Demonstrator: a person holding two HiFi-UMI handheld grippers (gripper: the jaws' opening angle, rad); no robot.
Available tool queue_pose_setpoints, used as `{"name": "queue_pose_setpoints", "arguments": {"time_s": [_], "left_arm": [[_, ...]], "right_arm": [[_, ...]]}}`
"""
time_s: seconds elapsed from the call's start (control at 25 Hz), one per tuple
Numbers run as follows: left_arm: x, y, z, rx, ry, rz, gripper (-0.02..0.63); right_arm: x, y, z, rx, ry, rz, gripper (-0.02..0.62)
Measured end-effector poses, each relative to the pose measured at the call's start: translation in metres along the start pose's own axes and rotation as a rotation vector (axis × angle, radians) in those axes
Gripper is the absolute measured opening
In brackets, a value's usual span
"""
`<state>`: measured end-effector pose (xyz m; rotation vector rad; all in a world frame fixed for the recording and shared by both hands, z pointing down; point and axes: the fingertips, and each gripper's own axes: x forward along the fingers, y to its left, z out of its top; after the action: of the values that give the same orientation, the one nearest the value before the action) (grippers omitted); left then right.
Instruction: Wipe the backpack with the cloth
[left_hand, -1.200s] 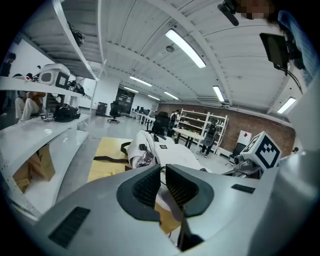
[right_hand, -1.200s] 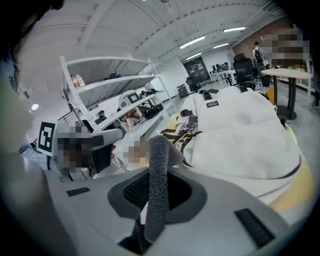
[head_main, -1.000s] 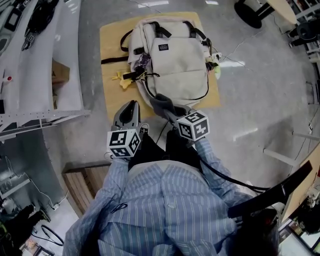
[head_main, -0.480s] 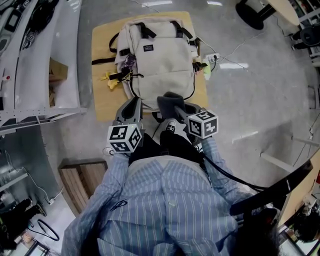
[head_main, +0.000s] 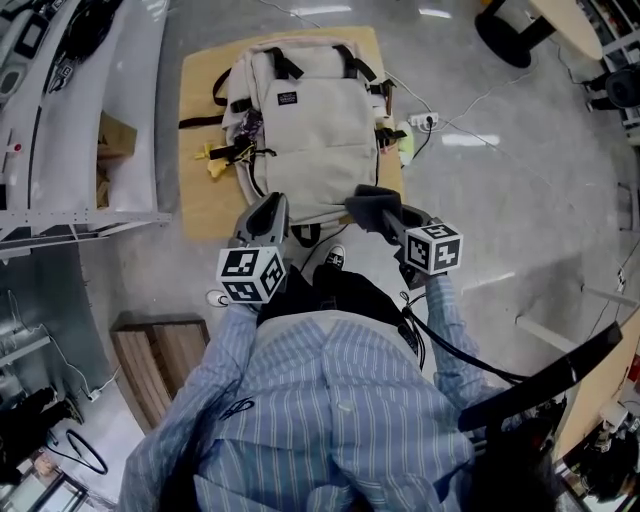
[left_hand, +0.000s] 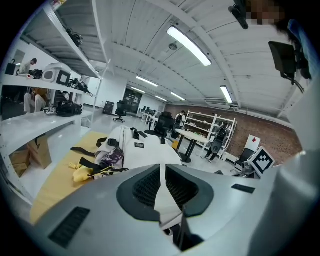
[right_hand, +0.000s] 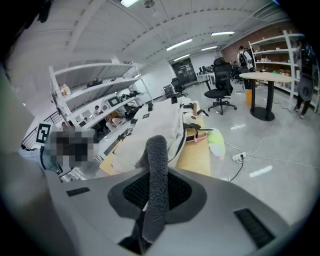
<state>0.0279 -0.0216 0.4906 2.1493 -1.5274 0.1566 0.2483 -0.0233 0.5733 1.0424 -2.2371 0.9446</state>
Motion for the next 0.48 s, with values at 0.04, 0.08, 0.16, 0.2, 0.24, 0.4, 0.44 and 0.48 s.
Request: {"name": "queue_pose_setpoints", "arguments": {"time_s": [0.04,0.08,0.16,0.2,0.24,0.4,0.44,0.48], "left_arm": [[-0.001,0.0,0.0,0.0,-0.001,0.006,0.034],[-0.003,0.001,0.0,-0.001,-0.002,0.013,0.034],[-0.006,0.002,-0.001,-0.004,-0.003,0.026,0.034],[-0.008,0.003,-0.002,-0.004,-0.003,0.033,0.034],[-0.009,0.004,-0.002,-0.004,-0.001,0.038,0.034],[-0.01,0.009,0.0,0.003,0.005,0.051,0.034],[-0.009,0.01,0.002,0.008,0.005,0.052,0.034],[-0.008,0.012,0.004,0.013,0.006,0.052,0.034]], "right_arm": [[-0.001,-0.006,0.0,-0.002,0.001,-0.008,0.048],[-0.002,-0.012,0.001,-0.005,0.002,-0.016,0.048],[-0.004,-0.022,0.002,-0.011,0.004,-0.029,0.048],[-0.004,-0.027,0.003,-0.014,0.007,-0.033,0.048],[-0.004,-0.031,0.004,-0.017,0.01,-0.038,0.048],[-0.001,-0.048,0.01,-0.043,0.038,-0.055,0.048],[0.001,-0.052,0.013,-0.054,0.045,-0.06,0.048],[0.003,-0.055,0.017,-0.067,0.051,-0.063,0.048]]}}
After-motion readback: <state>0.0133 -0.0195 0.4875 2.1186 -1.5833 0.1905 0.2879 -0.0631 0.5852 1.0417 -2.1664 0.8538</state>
